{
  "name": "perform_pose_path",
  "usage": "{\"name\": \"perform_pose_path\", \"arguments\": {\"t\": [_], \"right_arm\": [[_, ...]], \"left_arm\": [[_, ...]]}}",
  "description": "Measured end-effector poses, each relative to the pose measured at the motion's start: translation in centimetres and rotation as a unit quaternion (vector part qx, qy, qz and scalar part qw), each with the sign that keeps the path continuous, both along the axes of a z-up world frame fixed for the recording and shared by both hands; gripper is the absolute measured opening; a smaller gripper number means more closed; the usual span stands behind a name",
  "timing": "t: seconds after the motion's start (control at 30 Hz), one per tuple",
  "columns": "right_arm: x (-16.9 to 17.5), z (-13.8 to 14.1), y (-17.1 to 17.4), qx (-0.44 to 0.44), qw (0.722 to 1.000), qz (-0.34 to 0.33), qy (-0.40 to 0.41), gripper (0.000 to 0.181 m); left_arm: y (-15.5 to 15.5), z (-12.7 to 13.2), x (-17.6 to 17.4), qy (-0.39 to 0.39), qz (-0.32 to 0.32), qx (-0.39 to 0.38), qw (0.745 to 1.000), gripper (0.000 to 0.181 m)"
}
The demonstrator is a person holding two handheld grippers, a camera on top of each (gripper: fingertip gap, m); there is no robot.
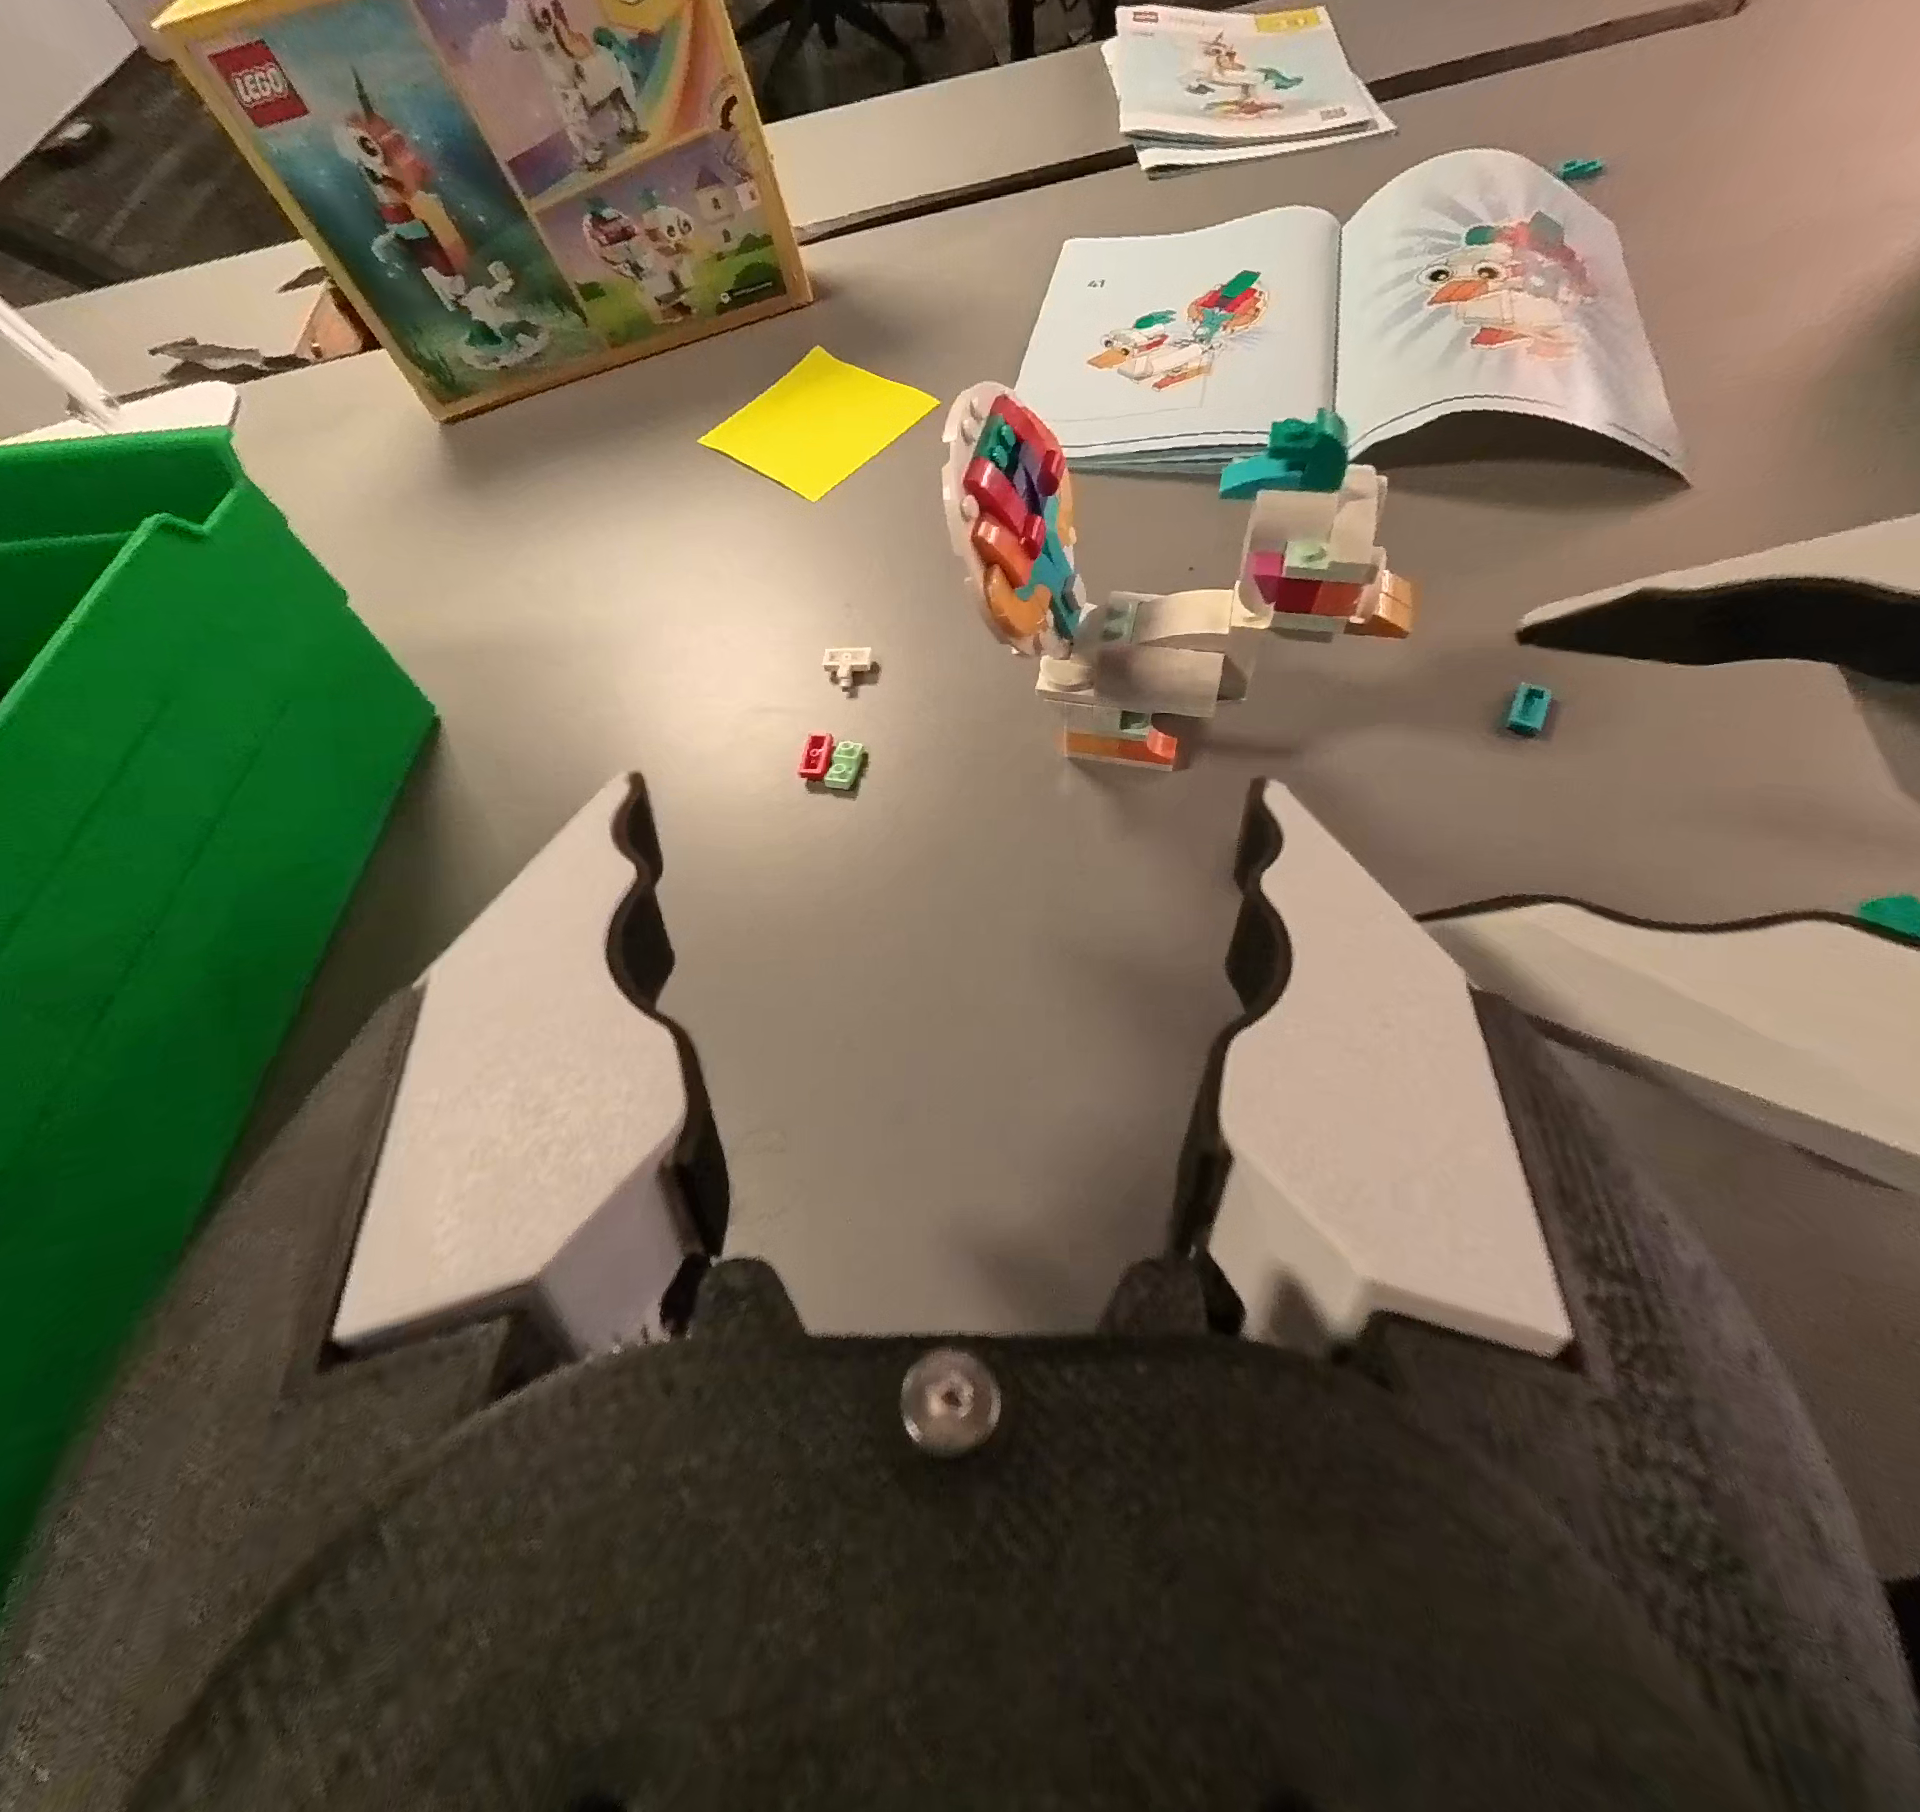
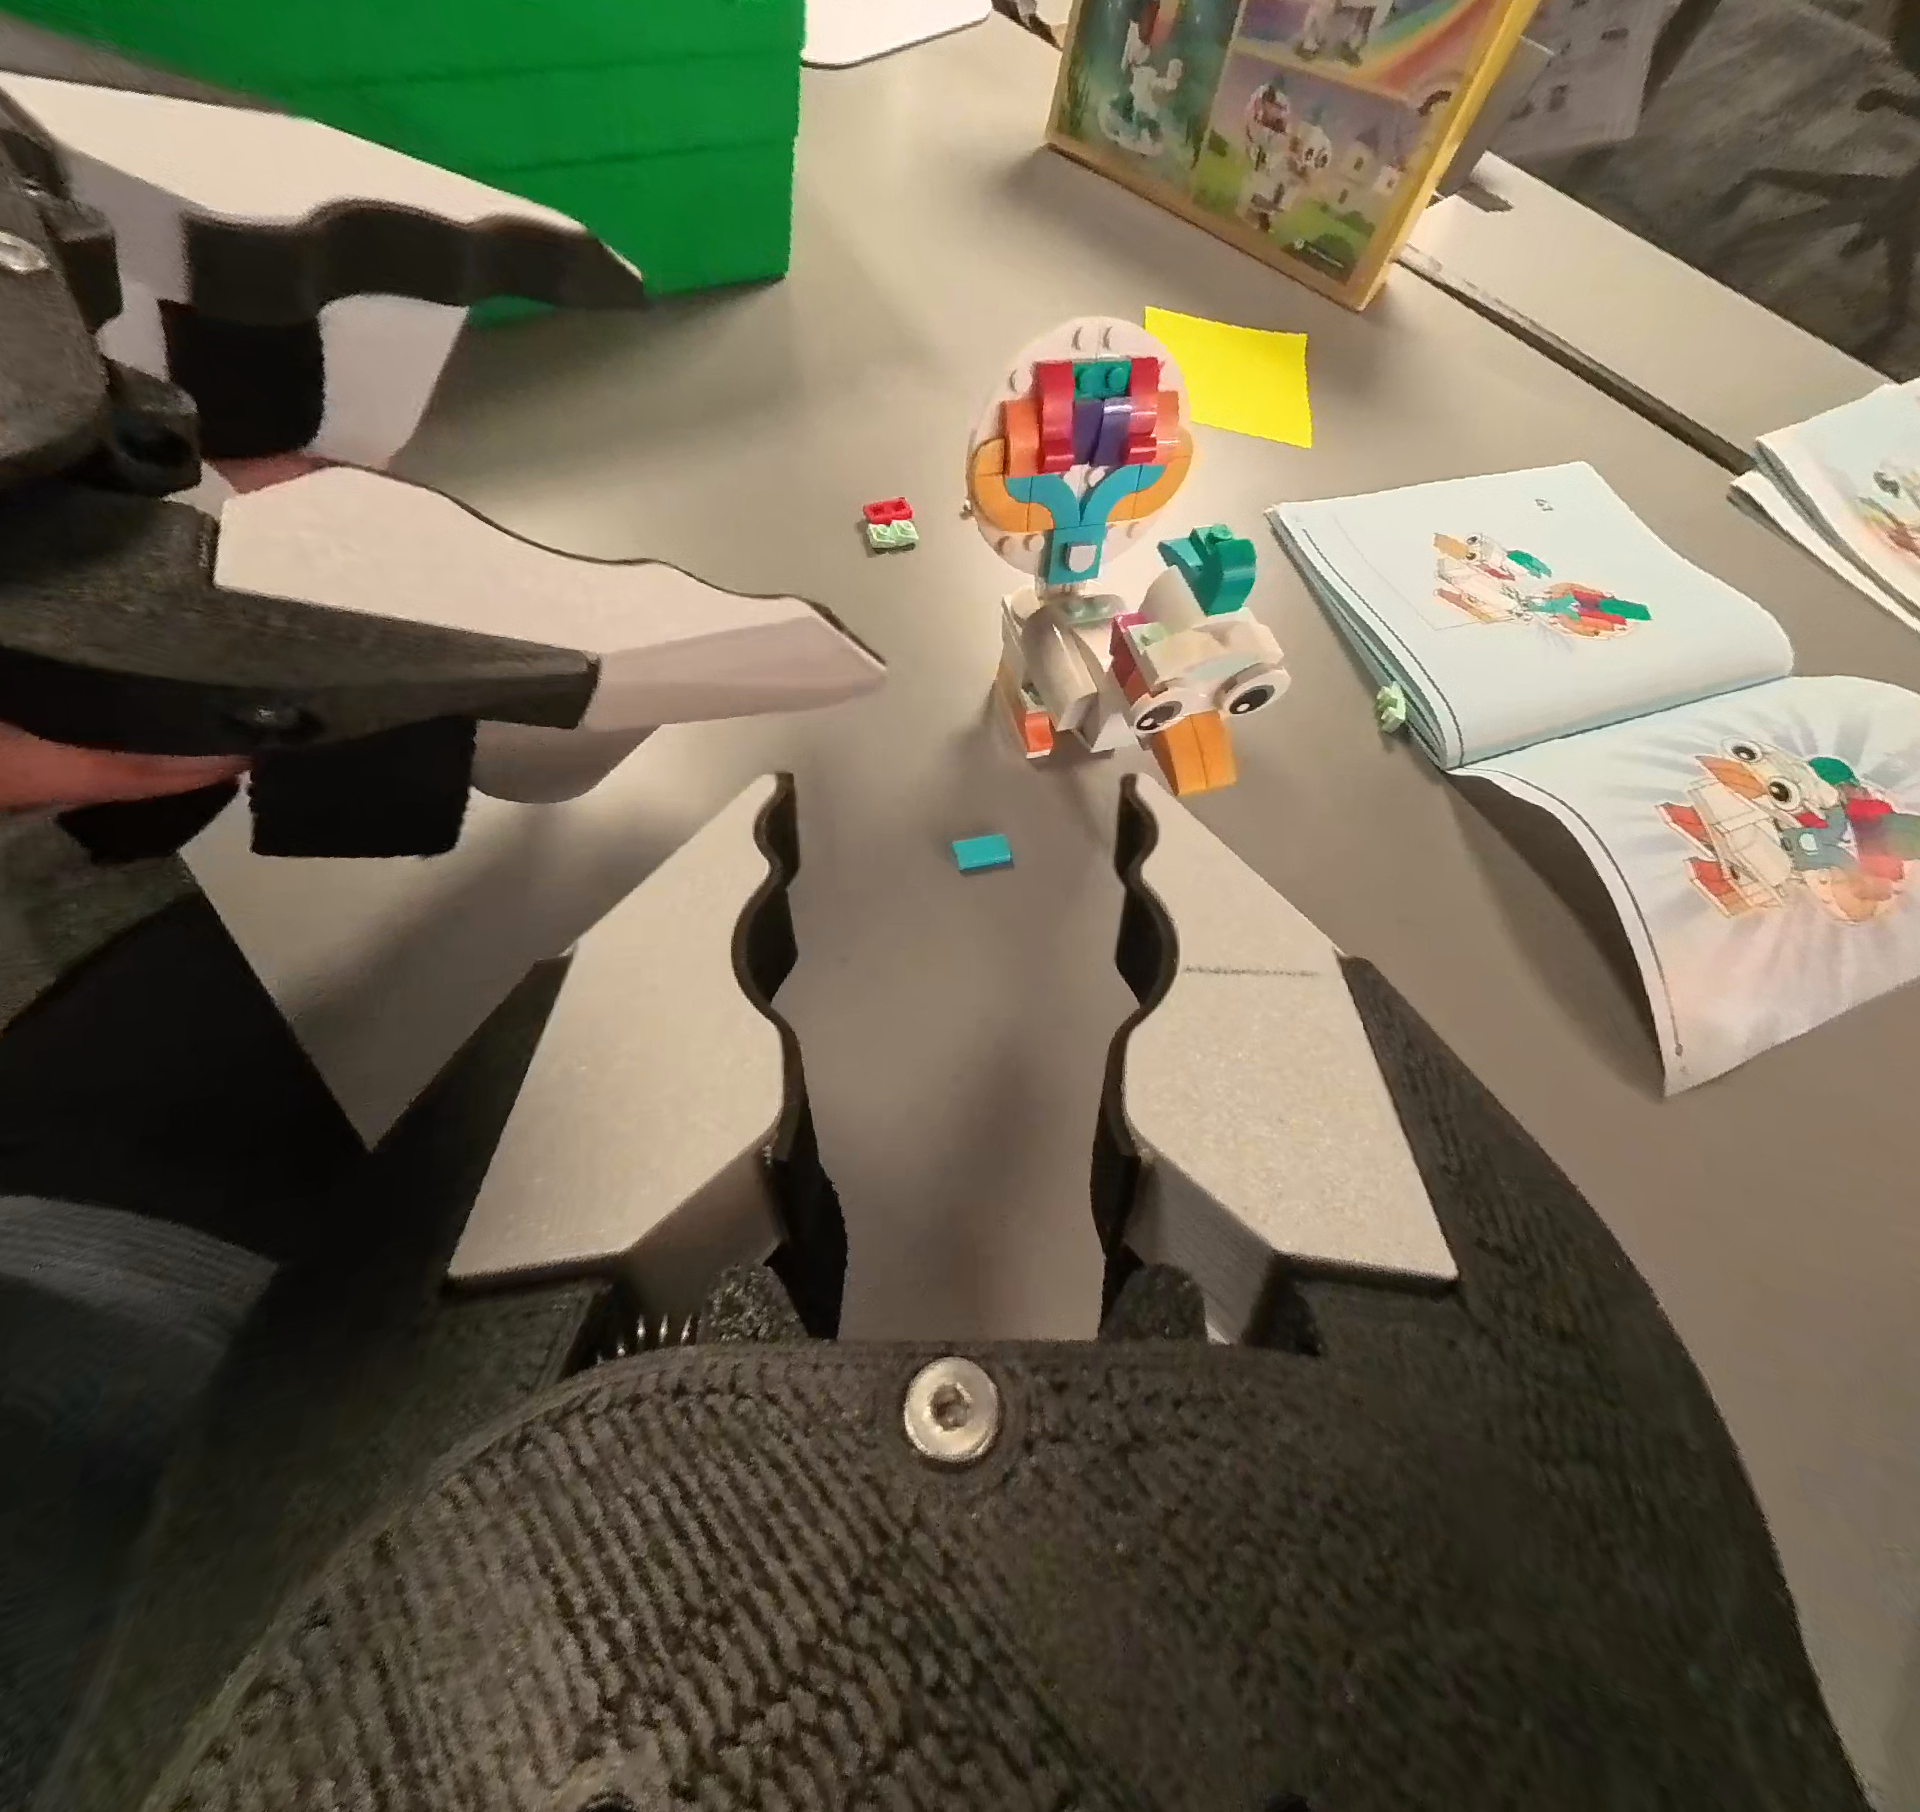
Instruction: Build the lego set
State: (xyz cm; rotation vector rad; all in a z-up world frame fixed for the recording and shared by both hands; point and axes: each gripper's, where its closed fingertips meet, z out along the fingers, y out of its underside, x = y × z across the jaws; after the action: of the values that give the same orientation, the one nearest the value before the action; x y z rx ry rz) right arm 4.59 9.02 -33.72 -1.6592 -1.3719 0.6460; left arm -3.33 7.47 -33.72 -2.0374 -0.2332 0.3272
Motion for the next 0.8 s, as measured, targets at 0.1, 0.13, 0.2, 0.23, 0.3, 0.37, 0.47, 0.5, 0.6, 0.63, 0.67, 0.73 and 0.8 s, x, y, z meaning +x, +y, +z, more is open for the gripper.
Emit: {"name": "perform_pose_path", "arguments": {"t": [0.1, 0.13, 0.2, 0.23, 0.3, 0.37, 0.47, 0.5, 0.6, 0.63, 0.67, 0.73, 0.8], "right_arm": [[-0.1, -0.3, -0.3, -0.013, 1.000, 0.002, -0.006, 0.060], [0.0, -0.5, -0.4, -0.010, 1.000, 0.004, -0.014, 0.060], [0.0, -0.6, -0.4, 0.002, 1.000, 0.003, -0.024, 0.060], [0.1, -0.6, -0.3, 0.008, 1.000, 0.002, -0.026, 0.060], [0.0, -0.3, -0.3, 0.010, 1.000, -0.001, -0.019, 0.058], [0.1, -0.1, -0.1, 0.002, 1.000, -0.010, -0.008, 0.059], [-0.2, 0.0, -0.5, -0.013, 1.000, -0.004, 0.004, 0.058], [-0.3, 0.1, -0.6, -0.011, 1.000, -0.002, 0.005, 0.058], [-0.7, 0.1, -1.1, -0.010, 1.000, 0.005, 0.007, 0.058], [-0.8, 0.0, -1.3, -0.013, 1.000, 0.008, 0.008, 0.058], [-0.9, 0.0, -1.4, -0.013, 1.000, 0.011, 0.009, 0.058], [-1.3, 0.0, -1.6, -0.011, 1.000, 0.022, 0.015, 0.055], [-0.8, 0.1, -0.5, 0.027, 1.000, 0.011, 0.006, 0.055]], "left_arm": [[-0.1, 0.3, 0.2, -0.008, 0.001, 0.008, 1.000, 0.109], [-0.1, 0.3, 0.4, -0.009, -0.001, 0.010, 1.000, 0.109], [-0.2, 0.3, 0.8, -0.012, -0.009, 0.014, 1.000, 0.109], [-0.3, 0.3, 0.9, -0.012, -0.011, 0.016, 1.000, 0.110], [-0.4, 0.4, 0.8, -0.013, -0.008, 0.018, 1.000, 0.111], [-0.5, 0.6, 0.5, -0.006, -0.004, 0.023, 1.000, 0.110], [-0.8, 0.6, 0.5, -0.001, -0.010, 0.026, 1.000, 0.110], [-0.8, 0.6, 0.5, -0.005, -0.010, 0.027, 1.000, 0.111], [-1.1, 0.5, -0.2, -0.016, 0.001, 0.035, 0.999, 0.111], [-1.2, 0.5, -0.3, -0.020, 0.003, 0.037, 0.999, 0.110], [-1.2, 0.5, -0.2, -0.025, 0.000, 0.039, 0.999, 0.111], [-0.8, 1.2, -0.1, -0.036, -0.002, 0.060, 0.998, 0.113], [0.2, 2.2, 0.5, -0.053, -0.030, 0.083, 0.995, 0.113]]}}
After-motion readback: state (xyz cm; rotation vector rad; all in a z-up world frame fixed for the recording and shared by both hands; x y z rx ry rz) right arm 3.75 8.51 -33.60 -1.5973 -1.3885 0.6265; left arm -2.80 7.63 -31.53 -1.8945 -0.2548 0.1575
